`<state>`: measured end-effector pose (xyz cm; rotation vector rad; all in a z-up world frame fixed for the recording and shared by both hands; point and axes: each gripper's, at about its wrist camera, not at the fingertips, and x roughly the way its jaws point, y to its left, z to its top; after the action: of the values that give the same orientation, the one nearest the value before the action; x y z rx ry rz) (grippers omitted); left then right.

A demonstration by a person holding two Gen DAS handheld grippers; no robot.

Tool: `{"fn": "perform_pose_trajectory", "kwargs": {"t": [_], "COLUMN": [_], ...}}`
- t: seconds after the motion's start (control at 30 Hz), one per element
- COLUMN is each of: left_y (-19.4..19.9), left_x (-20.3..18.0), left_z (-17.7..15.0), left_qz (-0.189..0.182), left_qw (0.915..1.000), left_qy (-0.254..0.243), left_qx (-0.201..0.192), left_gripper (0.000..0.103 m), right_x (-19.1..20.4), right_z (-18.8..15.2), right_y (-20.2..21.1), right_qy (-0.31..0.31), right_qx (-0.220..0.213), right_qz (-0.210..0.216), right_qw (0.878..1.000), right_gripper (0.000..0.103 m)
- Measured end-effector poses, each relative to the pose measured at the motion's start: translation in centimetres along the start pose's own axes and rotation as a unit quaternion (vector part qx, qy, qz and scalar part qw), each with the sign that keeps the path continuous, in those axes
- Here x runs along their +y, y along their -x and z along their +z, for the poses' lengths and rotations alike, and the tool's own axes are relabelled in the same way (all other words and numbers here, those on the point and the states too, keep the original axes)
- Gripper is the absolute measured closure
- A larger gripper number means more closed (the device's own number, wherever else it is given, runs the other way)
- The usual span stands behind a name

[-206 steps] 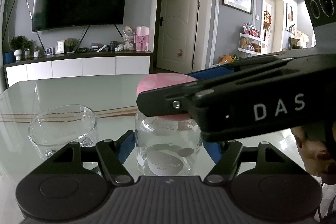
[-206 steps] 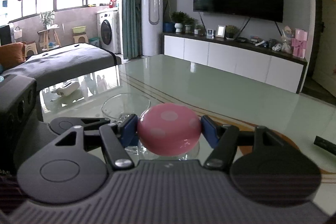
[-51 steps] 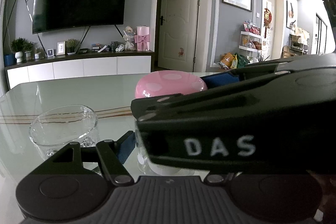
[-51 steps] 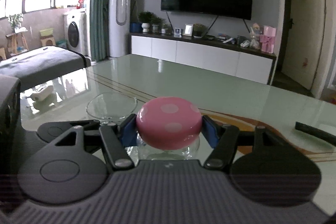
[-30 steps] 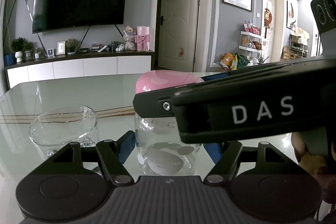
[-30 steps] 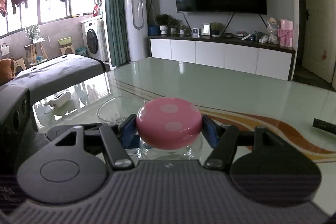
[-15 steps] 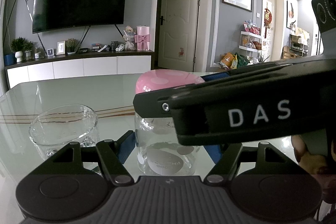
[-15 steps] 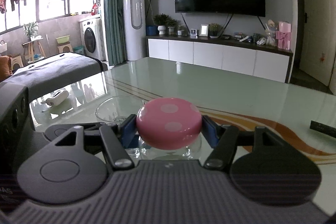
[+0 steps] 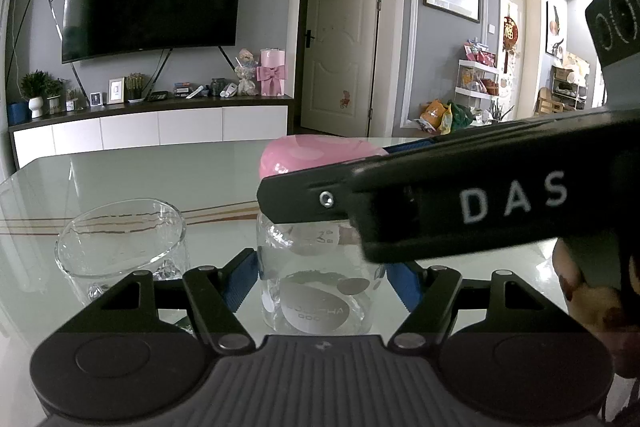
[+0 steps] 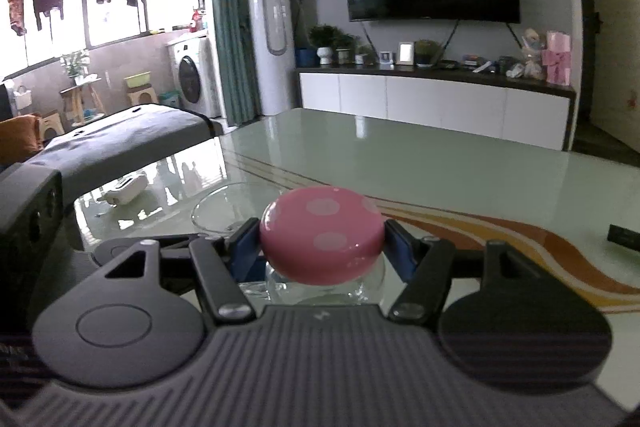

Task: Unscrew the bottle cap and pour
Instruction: 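Twist the pink cap with the right gripper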

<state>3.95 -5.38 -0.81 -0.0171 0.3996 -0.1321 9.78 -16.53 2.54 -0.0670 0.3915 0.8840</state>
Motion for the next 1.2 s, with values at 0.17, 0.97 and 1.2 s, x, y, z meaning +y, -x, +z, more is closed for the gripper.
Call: {"fn": "perform_pose_trajectory", "kwargs": {"t": [0.17, 0.97, 1.2], "left_y": [0.0, -0.1, -0.1], "left_x": [0.0, 0.2, 0.5], "left_z": [0.1, 0.3, 0.4], "left_qz": [0.0, 0.0, -0.001], "left_qw": [1.0, 1.0, 1.0], "left_qy": [0.0, 0.001, 0.002], "left_qx": [0.0, 0.0, 0.001], "left_gripper": [0.03, 0.03, 0.03], "right_x": [-0.8, -2.6, -3.5], "right_z": [0.2, 0.6, 1.1], "right_y": [0.1, 0.0, -0.3], "right_qy": [0.013, 0.038, 0.05], "right_qx": [0.005, 0.014, 0.021], "right_qz": [0.026, 0.097, 0.122], "right_qw": [1.0, 0.994, 0.991], "right_gripper": [0.037, 0.037, 0.037]}}
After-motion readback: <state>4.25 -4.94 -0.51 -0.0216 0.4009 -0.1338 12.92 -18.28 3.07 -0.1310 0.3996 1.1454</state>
